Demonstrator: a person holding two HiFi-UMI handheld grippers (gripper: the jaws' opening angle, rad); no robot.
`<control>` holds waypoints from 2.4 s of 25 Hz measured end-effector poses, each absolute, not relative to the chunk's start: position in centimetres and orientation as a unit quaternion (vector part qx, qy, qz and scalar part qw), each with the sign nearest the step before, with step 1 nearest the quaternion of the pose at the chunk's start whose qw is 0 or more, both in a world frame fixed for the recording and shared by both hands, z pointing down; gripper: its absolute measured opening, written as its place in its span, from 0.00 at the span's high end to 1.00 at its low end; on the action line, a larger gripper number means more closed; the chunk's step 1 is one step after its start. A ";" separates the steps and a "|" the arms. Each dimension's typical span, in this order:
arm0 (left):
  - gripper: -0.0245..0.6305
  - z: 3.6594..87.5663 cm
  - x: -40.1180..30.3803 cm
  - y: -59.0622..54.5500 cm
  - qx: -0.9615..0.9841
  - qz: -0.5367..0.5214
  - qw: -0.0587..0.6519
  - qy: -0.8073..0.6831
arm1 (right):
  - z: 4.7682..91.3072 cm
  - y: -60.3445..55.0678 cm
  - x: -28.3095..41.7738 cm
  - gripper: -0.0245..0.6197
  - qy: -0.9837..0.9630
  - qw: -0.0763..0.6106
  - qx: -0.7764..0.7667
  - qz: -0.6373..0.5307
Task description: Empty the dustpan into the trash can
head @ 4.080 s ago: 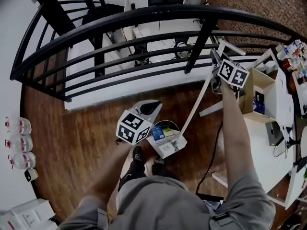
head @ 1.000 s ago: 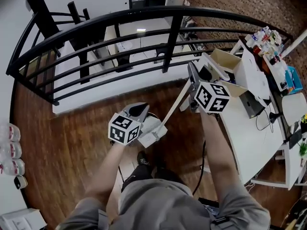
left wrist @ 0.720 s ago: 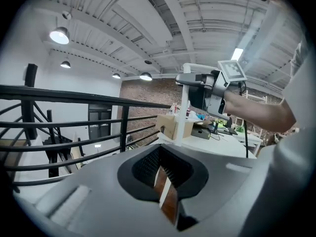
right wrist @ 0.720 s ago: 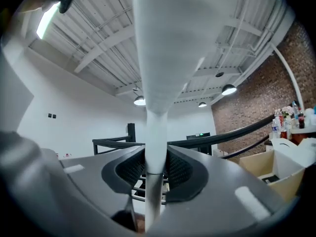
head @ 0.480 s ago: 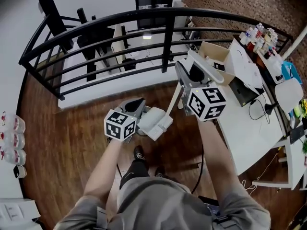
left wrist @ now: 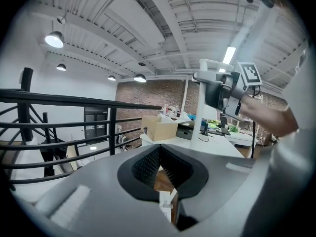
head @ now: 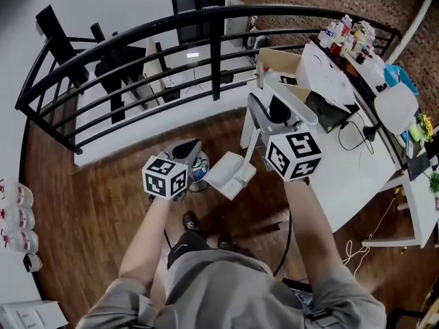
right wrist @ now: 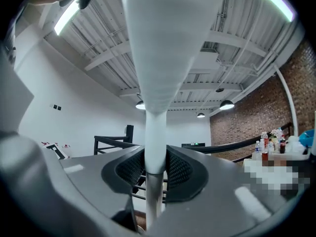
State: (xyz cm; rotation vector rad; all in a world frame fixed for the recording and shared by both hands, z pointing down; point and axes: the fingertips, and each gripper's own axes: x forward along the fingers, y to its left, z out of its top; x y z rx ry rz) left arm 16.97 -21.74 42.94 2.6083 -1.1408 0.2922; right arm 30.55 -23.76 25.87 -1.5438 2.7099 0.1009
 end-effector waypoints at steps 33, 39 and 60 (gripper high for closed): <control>0.95 57.8 16.9 -16.1 0.937 0.182 0.191 -0.231 | 55.6 -19.0 35.7 0.79 0.749 -0.046 -0.658 -0.053; 0.96 60.6 17.0 -14.8 0.939 0.188 0.198 -0.211 | 58.9 -17.6 35.9 0.79 0.768 -0.012 -0.638 -0.046; 0.95 63.2 20.5 -12.3 0.941 0.201 0.202 -0.182 | 63.5 -10.9 42.2 0.78 0.664 0.010 -0.745 -0.054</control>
